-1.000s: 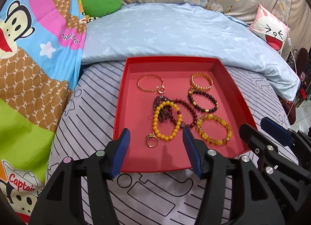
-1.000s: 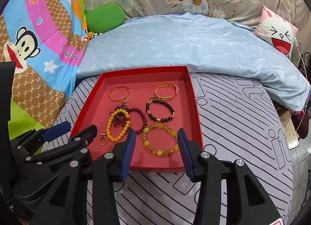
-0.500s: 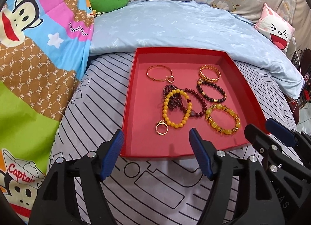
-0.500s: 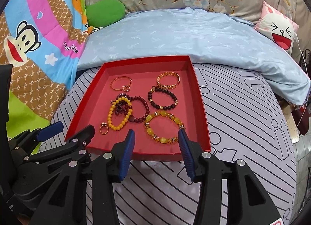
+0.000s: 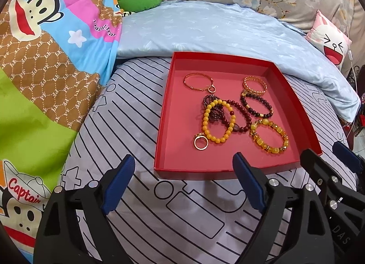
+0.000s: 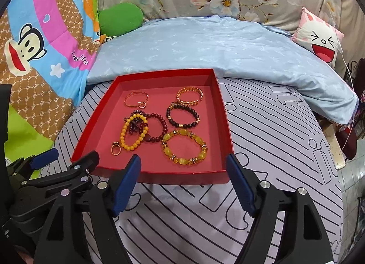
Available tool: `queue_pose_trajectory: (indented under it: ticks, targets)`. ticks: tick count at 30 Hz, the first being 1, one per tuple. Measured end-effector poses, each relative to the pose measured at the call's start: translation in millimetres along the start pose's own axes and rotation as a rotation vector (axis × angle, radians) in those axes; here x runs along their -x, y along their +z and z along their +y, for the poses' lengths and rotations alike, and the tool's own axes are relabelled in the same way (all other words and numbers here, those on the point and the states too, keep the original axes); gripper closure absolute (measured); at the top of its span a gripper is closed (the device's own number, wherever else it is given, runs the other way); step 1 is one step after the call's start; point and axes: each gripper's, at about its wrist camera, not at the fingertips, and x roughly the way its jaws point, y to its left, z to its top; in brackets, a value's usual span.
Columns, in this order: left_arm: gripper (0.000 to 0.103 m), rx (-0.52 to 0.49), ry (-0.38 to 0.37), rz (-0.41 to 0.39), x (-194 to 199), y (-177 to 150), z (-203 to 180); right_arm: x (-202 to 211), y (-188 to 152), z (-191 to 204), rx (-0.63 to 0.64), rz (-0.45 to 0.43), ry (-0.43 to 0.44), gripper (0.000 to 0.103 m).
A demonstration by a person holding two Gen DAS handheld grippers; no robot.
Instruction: Organize jewelry
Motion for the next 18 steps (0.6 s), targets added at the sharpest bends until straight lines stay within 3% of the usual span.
queue_pose_trajectory:
  ticks: [6, 18]
  targets:
    - [0.013, 0.0, 0.011, -0.037, 5.5, -2.9, -1.7, 2.8, -3.8, -9.0, -0.025, -0.011, -0.003, 0.019]
    - [0.012, -0.023, 0.011, 0.017, -1.2, -8.9, -7.1, -6.4, -12.4, -18.0, -0.074, 0.062, 0.006, 0.016]
